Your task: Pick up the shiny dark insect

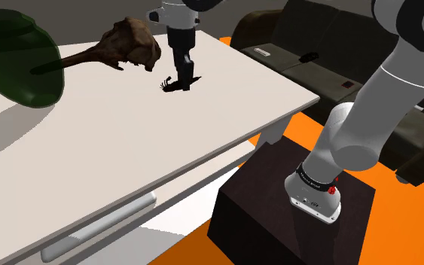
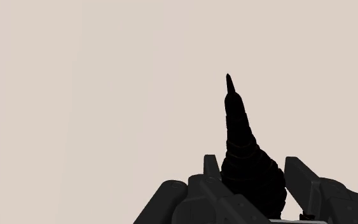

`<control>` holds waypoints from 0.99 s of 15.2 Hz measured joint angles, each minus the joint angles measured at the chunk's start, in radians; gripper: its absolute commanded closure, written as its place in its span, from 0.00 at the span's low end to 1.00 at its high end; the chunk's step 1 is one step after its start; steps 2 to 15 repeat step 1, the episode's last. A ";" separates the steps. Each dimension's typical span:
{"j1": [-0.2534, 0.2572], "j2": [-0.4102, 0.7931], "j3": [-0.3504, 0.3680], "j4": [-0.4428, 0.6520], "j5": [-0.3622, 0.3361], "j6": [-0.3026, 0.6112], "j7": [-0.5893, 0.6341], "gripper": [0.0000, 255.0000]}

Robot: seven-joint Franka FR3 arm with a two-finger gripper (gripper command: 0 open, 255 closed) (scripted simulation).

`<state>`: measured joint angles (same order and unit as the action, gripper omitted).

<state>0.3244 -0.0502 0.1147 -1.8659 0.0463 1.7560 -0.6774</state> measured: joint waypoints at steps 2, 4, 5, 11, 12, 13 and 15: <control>0.000 0.000 0.000 0.009 0.000 -0.009 0.001 1.00; 0.000 0.000 0.000 0.009 0.000 -0.009 0.001 1.00; 0.000 0.000 0.000 0.009 0.000 -0.009 0.001 1.00; 0.000 0.000 0.000 0.009 0.000 -0.009 0.001 1.00; 0.000 0.000 0.000 0.009 0.000 -0.009 0.001 1.00; 0.000 0.000 0.000 0.009 0.000 -0.009 0.001 1.00; 0.000 0.000 0.000 0.009 0.000 -0.009 0.001 1.00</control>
